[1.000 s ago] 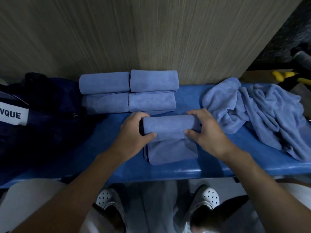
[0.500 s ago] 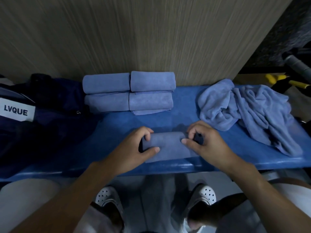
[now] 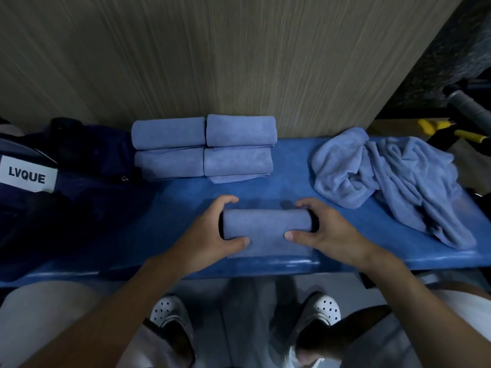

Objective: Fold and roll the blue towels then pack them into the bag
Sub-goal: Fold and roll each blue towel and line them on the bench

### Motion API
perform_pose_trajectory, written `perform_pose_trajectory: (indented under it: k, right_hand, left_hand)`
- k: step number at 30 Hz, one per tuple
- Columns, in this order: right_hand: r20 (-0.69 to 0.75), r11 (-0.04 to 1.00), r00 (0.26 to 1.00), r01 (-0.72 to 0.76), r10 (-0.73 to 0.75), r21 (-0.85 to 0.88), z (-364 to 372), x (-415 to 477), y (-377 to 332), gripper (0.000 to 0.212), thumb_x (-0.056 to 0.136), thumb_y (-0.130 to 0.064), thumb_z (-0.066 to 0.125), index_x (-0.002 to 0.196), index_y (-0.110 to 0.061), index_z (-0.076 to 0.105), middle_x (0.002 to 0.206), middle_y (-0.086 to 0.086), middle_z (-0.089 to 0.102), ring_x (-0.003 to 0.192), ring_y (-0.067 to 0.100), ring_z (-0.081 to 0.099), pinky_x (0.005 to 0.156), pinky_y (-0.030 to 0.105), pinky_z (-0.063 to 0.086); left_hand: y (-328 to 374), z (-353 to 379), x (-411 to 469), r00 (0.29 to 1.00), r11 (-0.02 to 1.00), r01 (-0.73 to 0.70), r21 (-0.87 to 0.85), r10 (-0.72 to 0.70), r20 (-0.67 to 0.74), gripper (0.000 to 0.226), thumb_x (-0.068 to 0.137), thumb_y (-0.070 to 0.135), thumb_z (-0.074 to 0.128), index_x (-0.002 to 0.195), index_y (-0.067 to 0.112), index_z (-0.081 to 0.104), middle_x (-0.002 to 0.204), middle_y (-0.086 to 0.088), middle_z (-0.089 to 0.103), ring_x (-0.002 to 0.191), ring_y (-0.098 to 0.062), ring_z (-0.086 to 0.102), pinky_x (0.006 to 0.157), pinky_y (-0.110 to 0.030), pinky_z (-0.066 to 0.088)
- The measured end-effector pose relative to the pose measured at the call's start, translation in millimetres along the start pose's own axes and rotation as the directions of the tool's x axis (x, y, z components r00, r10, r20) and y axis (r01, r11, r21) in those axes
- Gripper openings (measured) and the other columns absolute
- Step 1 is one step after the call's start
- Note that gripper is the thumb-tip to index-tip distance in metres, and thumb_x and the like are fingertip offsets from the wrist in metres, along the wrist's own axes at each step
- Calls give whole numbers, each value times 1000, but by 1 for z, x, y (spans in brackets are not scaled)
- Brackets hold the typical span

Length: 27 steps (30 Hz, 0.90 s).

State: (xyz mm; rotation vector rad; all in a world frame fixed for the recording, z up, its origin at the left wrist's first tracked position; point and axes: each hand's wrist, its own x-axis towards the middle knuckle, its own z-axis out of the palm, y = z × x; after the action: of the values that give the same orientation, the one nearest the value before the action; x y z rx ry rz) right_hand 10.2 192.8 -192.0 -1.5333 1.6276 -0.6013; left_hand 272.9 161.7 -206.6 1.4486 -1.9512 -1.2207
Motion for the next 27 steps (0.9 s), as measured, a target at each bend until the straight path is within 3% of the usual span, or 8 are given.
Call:
perform_pose_trajectory:
  k: [4,7,10,14,16,18,23,27]
  right_hand:
    - [-114,955,993,6,30,295,9,10,-17,61,76,-24,81,125,-26,44,112,-1,55,100,10,59,73,21,54]
    - [-66,874,996,-14,53,486,19,24,-28,66,72,-26,84,127,-22,49,117,5,62,106,19,63,85,32,56]
    - [23,809,999,-48,43,585,35,38,-43,59,71,-21,83,122,-13,55,115,11,67,106,27,66,92,40,54]
    - [-12,803,994,-78,105,591,69,62,-61,38,77,-14,80,110,-10,61,106,10,70,97,26,69,88,40,56]
    - [-32,807,991,-88,131,584,85,75,-70,39,76,-17,81,107,-10,59,105,9,69,97,24,68,85,40,57]
    - [-71,834,990,-65,124,548,101,87,-79,38,75,-20,82,104,-12,59,102,6,69,97,23,68,83,39,58]
    - [-139,976,990,31,0,216,127,99,-90,40,74,-34,81,106,-15,65,98,-3,69,89,13,66,77,29,56]
    - [-139,987,990,23,-1,158,136,107,-96,40,73,-39,80,104,-17,69,97,-3,72,90,16,68,82,39,58]
  left_hand:
    - [2,-5,6,989,973,-3,-229,-31,-142,72,69,38,78,129,48,39,109,2,63,96,-12,66,78,-30,57]
    - [6,-17,9,949,950,4,-311,-102,-300,58,83,18,76,128,30,42,91,2,65,75,4,63,62,-12,48]
    - [1,-37,10,883,957,32,-287,-162,-441,45,86,20,72,120,29,44,89,4,62,68,9,59,56,-9,45]
    - [-14,-61,0,857,994,79,-74,-106,-504,45,87,28,69,124,27,43,104,8,58,89,-1,58,68,-10,46]
    - [-23,-70,-4,829,963,72,258,86,-552,49,86,35,67,126,19,44,118,-2,53,103,-16,54,85,-26,49]
    - [-34,-76,-5,812,846,56,531,270,-517,51,82,42,60,124,16,49,126,-8,50,110,-30,50,91,-42,47]
    - [-48,-82,-6,880,780,-8,625,302,-366,48,84,48,58,121,20,62,124,5,56,114,-21,51,90,-38,43]
    - [-60,-87,-9,868,758,7,652,319,-380,46,84,39,69,124,18,62,124,2,56,115,-22,49,92,-38,39]
